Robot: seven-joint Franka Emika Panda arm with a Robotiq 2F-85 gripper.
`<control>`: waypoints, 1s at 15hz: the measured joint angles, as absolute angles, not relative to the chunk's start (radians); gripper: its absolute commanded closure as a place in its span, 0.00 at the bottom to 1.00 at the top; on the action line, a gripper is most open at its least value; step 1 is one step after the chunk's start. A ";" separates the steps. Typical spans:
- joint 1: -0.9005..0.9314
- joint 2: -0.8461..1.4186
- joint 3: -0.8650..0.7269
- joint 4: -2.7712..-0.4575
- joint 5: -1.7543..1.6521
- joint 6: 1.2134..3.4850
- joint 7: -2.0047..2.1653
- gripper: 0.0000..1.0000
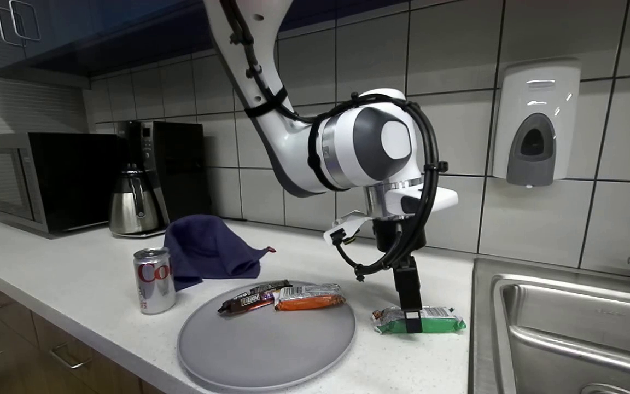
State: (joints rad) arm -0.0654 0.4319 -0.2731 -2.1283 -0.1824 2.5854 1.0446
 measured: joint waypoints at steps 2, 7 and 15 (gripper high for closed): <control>-0.065 0.441 -0.274 -2.117 -0.177 2.586 1.044 0.40; -0.065 0.450 -0.278 -2.099 -0.176 2.587 1.044 0.79; -0.058 0.445 -0.285 -2.096 -0.177 2.597 1.044 0.87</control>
State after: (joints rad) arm -0.0581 0.4452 -0.2850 -2.0961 -0.1765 2.5973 1.0439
